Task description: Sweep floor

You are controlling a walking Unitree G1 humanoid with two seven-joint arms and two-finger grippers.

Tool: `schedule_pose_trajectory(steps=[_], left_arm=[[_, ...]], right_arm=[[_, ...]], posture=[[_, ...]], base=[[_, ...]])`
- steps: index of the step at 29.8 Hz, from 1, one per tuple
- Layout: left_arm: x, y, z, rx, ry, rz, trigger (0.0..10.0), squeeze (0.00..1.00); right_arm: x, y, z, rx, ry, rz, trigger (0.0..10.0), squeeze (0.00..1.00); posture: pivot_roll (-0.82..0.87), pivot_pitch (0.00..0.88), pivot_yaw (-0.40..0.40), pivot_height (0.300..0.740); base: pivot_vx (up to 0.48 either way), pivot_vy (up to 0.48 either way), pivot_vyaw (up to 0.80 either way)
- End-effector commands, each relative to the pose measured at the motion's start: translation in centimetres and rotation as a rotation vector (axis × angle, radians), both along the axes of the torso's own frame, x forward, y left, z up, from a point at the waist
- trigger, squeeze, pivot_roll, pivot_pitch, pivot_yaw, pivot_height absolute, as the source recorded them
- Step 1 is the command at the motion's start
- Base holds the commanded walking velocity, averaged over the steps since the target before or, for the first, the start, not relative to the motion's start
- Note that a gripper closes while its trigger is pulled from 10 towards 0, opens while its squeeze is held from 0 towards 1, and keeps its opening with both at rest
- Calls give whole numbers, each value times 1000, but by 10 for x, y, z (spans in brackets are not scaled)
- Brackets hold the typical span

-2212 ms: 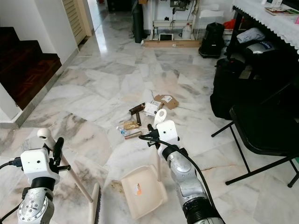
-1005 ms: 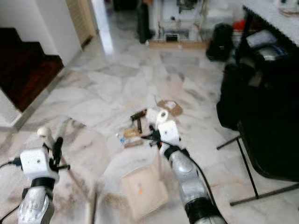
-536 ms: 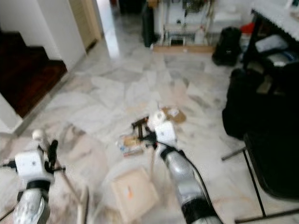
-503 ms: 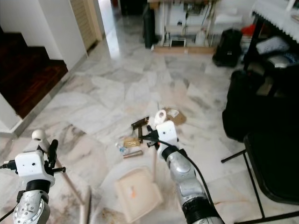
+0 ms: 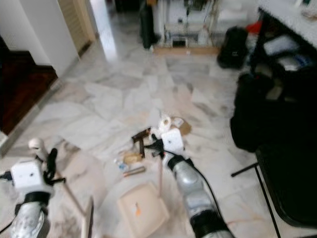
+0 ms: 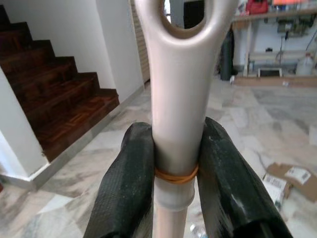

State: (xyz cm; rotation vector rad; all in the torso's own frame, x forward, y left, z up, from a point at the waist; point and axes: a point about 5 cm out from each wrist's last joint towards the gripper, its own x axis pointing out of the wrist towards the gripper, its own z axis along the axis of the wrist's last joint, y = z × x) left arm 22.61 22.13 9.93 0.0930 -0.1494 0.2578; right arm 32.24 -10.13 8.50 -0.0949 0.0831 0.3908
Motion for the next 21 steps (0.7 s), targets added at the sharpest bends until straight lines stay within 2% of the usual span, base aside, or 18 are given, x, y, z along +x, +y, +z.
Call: schedule_pose_trajectory(steps=[1,21], left_arm=[[1,5,10,20,-39,13,10000,0],[0,4,9,19,-36,12,10000,0]], right_arm=[[4,9,13,17,-57,24,10000,0],[5,9,14,11,-59,20,10000,0]], posture=[[-84,12,46,740],[-83,17,47,740]], base=[[341,0,0],[342,0,0]])
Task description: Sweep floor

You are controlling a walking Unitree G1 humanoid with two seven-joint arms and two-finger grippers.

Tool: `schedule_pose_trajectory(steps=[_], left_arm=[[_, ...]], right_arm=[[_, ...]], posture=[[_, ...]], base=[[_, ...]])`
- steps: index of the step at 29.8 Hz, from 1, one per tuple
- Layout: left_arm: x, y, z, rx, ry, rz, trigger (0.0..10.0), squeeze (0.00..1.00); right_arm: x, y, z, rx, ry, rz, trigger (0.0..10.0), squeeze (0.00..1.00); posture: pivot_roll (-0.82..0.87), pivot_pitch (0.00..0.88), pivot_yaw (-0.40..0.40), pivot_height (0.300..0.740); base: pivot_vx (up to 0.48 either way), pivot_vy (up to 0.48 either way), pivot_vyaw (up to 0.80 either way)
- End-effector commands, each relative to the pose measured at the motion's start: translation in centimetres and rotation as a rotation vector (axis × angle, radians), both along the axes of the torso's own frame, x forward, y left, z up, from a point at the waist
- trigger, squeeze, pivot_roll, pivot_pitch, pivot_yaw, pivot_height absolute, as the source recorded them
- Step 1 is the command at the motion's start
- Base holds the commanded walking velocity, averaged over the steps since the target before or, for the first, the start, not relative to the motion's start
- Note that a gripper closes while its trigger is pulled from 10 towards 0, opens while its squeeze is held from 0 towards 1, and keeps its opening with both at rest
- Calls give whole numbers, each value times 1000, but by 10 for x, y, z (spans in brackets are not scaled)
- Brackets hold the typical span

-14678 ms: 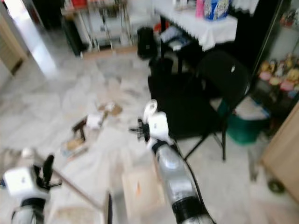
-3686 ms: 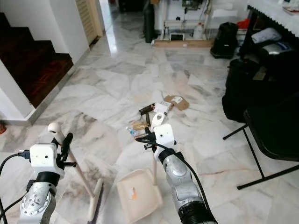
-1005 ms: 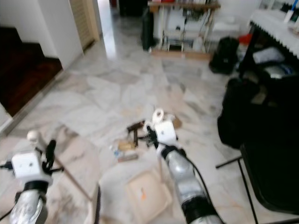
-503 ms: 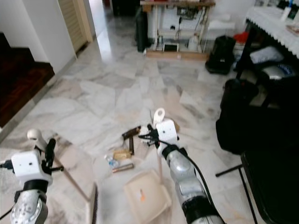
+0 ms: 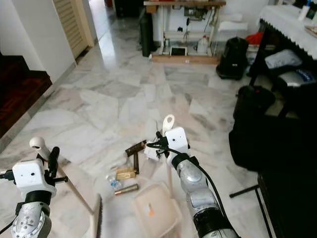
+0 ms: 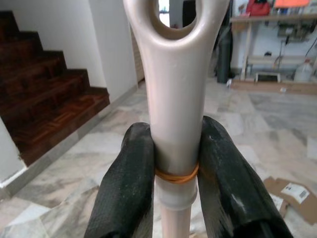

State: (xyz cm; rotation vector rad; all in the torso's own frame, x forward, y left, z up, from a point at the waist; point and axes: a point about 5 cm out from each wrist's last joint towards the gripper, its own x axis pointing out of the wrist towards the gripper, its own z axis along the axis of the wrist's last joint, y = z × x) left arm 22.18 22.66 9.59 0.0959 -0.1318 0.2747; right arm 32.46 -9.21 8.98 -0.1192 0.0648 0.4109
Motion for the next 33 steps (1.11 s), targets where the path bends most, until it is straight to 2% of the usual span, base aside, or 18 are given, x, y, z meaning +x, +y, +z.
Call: schedule_pose_trajectory(steps=[1,19,22,33], left_arm=[[4,-1,12,20,-52,-5,10000,0],[3,-1,12,21,-51,-5,10000,0],[2,0,12,22,-52,-7,10000,0],[-4,1,13,22,-51,-1,10000,0]], right_arm=[[3,0,9,31,-37,-3,10000,0],[6,1,9,23,-27,-37,10000,0],[14,2,8,52,28,-120,10000,0],[28,8,5,40,86,-195,10000,0]], posture=[[-83,17,47,740],[-82,18,47,740],[-78,24,50,740],[-51,36,45,740]], base=[[337,0,0],[341,0,0],[273,0,0],[0,0,0]])
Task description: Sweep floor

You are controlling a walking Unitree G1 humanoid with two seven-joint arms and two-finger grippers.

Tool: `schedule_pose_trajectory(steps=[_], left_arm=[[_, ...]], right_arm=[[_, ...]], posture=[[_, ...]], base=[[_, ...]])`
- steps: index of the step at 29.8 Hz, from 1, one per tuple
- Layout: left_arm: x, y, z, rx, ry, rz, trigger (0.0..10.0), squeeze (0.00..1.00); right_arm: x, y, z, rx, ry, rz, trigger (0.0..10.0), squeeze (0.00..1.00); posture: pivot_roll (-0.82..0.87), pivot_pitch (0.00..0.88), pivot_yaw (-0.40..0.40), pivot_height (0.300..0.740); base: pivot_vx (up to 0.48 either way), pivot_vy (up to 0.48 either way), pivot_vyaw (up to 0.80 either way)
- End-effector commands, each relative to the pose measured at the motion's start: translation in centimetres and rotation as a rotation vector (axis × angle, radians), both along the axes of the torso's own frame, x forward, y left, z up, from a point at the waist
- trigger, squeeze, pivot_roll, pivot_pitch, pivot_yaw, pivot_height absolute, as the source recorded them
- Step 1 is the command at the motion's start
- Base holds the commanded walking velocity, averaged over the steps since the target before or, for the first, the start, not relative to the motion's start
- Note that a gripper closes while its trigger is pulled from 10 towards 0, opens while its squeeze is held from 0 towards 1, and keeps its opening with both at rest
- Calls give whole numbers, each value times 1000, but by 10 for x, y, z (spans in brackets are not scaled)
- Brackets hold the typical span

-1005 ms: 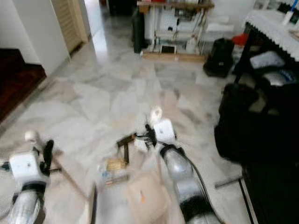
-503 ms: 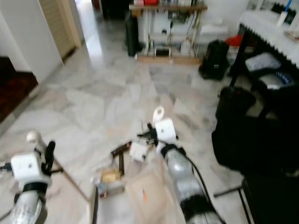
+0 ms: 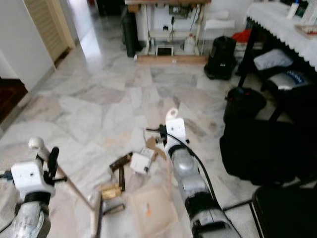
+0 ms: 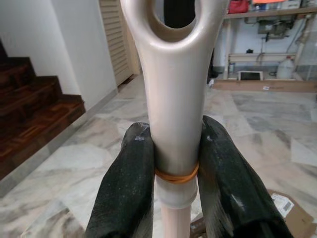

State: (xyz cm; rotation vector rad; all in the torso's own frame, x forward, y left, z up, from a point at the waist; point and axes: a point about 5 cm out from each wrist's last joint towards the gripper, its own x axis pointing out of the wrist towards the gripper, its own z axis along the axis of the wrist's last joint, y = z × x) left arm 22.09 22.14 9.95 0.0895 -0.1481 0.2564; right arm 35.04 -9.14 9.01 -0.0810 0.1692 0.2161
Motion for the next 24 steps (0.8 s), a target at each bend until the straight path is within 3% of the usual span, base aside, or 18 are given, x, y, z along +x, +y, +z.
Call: schedule_pose_trajectory(steps=[1,11,18,24], left_arm=[[-4,7,9,25,-34,22,10000,0],[-15,14,7,30,-7,46,10000,0],[-22,15,3,22,23,50,10000,0],[-27,15,2,18,32,58,10000,0]], right_arm=[[3,8,4,27,-11,3,10000,0],[5,18,-4,-12,23,15,10000,0],[10,17,-1,-35,26,-12,10000,0],[13,24,8,0,-28,18,10000,0]], posture=[[-51,36,45,740],[-30,49,40,740],[-7,52,34,740],[6,59,30,740]], base=[[0,0,0],[0,0,0],[0,0,0],[0,0,0]])
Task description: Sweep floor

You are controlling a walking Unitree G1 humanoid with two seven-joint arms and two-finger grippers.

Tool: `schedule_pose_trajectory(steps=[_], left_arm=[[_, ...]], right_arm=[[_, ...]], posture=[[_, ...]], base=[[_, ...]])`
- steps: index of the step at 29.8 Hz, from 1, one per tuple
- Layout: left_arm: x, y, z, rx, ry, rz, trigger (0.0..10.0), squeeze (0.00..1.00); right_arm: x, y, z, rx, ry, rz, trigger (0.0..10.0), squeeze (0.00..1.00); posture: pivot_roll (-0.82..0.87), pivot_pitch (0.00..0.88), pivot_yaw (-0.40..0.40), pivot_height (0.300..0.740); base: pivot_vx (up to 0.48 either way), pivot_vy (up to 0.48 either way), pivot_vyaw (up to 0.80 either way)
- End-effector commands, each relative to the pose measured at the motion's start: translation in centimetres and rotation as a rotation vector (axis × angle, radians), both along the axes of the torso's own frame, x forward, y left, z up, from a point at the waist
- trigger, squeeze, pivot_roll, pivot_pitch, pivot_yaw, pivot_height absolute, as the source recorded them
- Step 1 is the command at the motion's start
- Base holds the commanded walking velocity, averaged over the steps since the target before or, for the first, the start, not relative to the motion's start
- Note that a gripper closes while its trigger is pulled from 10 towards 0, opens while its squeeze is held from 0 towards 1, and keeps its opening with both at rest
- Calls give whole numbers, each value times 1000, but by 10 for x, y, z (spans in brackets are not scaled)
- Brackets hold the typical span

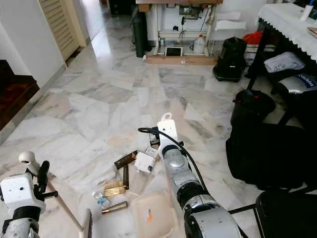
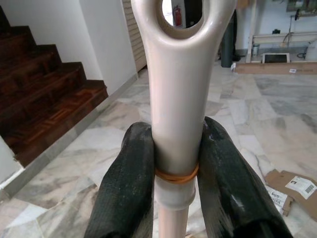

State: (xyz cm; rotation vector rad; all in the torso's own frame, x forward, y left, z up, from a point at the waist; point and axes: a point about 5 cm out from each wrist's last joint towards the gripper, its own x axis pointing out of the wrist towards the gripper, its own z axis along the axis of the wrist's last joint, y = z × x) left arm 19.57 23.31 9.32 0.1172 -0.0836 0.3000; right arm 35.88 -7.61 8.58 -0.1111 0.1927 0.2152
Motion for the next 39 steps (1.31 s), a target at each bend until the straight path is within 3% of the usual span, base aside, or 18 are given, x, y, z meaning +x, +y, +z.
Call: schedule_pose_trajectory(steps=[1,12,19,27,33,39], left_arm=[[-2,3,8,2,-30,11,10000,0],[-7,3,8,3,-19,17,10000,0],[-12,4,8,3,-13,27,10000,0],[-11,5,10,6,-17,24,10000,0],[-7,4,11,8,-20,16,10000,0],[-10,6,12,12,-20,22,10000,0]], right_arm=[[5,9,12,28,-44,18,10000,0],[5,7,5,25,30,5,10000,0],[11,8,13,144,68,-51,10000,0],[20,19,35,265,35,-1,10000,0],[22,11,40,78,-80,10,10000,0],[19,2,32,-6,-75,-27,10000,0]], posture=[[9,61,30,740],[34,80,32,740],[47,83,32,740],[46,76,34,740],[51,71,37,740],[76,70,37,740]], base=[[0,0,0],[0,0,0],[0,0,0],[0,0,0],[0,0,0],[0,0,0]])
